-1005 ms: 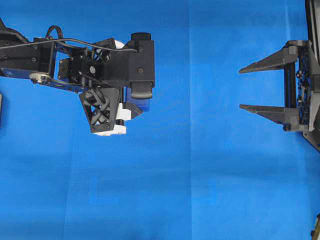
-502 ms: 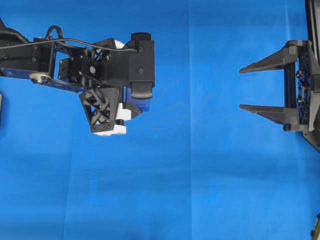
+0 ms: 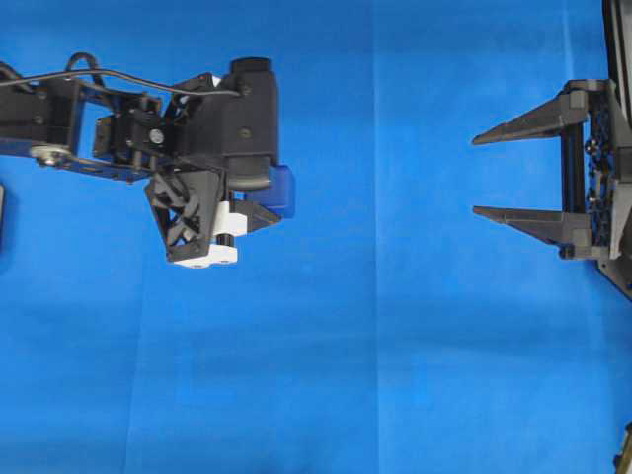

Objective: Handover the blue block to the right arm after grasping it with the left arm, then place it in the designated position.
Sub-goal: 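Rotate the left gripper to hold the cube upright toward center, then open the right gripper and rotate it to face the held cube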

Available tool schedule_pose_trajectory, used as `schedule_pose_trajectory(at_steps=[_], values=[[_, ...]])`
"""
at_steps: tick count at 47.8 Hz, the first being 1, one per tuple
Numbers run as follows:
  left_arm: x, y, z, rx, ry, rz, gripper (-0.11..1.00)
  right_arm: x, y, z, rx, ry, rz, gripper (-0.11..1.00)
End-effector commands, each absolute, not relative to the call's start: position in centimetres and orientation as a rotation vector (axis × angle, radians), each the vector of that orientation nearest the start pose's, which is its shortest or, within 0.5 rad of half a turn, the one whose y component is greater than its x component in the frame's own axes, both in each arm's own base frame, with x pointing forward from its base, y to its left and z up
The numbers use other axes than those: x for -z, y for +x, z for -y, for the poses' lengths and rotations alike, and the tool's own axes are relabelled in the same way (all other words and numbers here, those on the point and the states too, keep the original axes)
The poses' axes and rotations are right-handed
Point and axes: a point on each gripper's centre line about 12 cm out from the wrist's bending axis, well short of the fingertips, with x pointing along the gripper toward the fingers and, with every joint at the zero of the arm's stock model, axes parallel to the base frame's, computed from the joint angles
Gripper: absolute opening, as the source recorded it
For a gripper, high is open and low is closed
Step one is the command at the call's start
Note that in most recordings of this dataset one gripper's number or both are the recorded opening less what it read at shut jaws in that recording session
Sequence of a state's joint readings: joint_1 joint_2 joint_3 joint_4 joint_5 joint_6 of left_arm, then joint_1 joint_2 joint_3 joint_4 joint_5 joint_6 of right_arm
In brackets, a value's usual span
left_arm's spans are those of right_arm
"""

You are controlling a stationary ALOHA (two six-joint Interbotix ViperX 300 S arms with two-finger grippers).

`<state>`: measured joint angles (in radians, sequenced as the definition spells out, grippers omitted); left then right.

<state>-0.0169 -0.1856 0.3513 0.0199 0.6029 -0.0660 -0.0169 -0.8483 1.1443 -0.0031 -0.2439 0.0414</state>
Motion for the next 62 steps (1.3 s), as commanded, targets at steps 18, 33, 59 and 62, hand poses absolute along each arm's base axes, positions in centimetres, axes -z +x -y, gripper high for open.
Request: schedule_pose_trajectory(at_steps=[18, 33, 59, 62], values=[[-32.0, 35.4, 0.5, 0.007, -0.035, -0.316, 0.49, -28.7, 22.2, 0.4, 0.018, 0.039, -0.018, 0.96], [-30.9, 34.4, 0.6, 0.018, -0.033, -0.142, 0.49, -28.8, 22.3, 0.4, 0.017, 0.034, -0.009, 0.96], [-31.0, 34.4, 0.6, 0.017, -0.024, -0.14, 0.49, -29.0, 22.4, 0.3, 0.008, -0.002, 0.001, 0.96], [-31.0, 34.4, 0.6, 0.017, -0.024, -0.14, 0.49, -29.1, 22.5, 0.2, 0.004, -0.021, 0.003, 0.96]])
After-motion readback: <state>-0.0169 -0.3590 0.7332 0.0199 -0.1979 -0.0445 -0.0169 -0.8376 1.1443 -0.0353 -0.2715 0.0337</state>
